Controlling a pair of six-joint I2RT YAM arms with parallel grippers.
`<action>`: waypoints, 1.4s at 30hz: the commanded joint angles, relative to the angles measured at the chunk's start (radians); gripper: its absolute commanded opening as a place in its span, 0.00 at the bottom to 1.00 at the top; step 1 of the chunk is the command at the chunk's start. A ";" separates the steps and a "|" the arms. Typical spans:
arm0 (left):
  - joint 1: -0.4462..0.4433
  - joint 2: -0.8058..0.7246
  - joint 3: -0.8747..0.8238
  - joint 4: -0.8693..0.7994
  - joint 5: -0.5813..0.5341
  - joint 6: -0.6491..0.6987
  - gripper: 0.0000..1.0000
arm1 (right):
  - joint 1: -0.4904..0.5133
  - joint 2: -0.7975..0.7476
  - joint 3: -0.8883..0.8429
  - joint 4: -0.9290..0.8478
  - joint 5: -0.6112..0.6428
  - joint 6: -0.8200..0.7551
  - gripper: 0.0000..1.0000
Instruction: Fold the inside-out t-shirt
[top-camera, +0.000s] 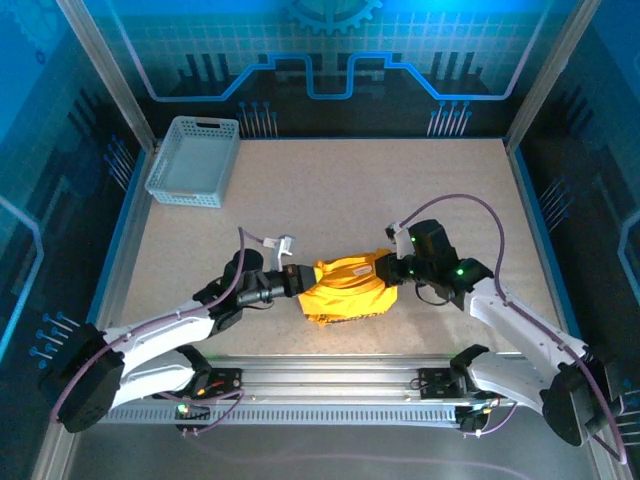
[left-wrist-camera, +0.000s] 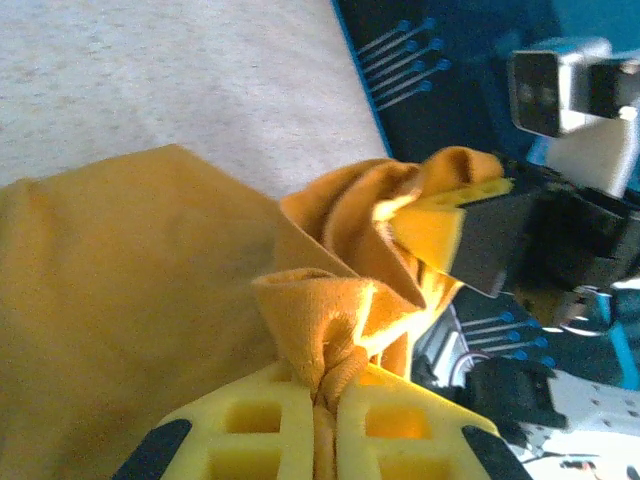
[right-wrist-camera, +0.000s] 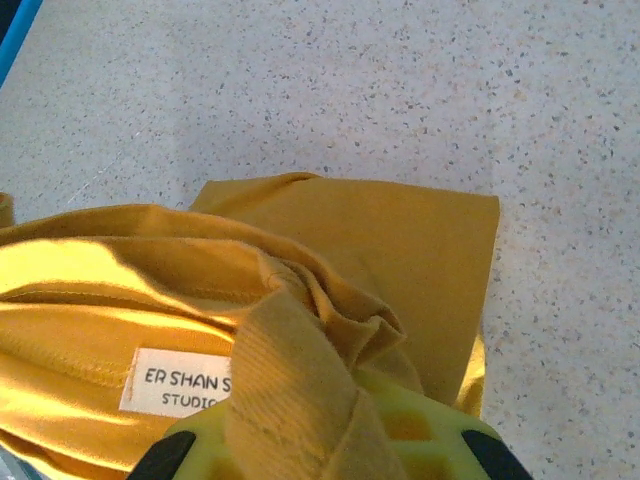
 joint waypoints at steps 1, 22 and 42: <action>-0.003 0.026 -0.007 -0.085 -0.112 -0.046 0.00 | -0.004 0.046 0.029 -0.014 0.060 0.040 0.00; 0.180 0.505 0.223 -0.252 -0.188 -0.023 0.18 | -0.049 0.620 0.283 0.084 0.143 -0.025 0.04; -0.172 0.057 0.329 -0.639 -0.503 -0.066 0.77 | 0.113 0.183 0.182 -0.038 0.155 0.092 0.67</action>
